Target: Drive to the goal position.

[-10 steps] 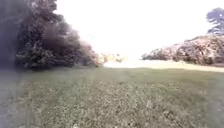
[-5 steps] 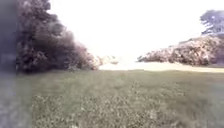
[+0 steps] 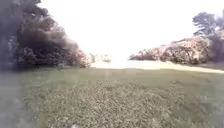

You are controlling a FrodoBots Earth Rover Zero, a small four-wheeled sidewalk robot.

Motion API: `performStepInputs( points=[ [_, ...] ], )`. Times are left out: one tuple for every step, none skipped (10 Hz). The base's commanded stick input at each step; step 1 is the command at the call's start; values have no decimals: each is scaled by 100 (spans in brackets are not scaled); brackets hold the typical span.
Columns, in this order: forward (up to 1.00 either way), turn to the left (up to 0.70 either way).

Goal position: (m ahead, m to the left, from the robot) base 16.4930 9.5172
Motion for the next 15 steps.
performStepInputs(
  points=[
    [70,-5],
    [70,0],
    [70,0],
    [70,0],
    [70,0],
    [70,0],
    [70,0],
    [70,0],
    [70,0],
    [70,0],
    [70,0],
    [70,0],
    [70,0],
    [70,0],
    [70,0]
  ],
)
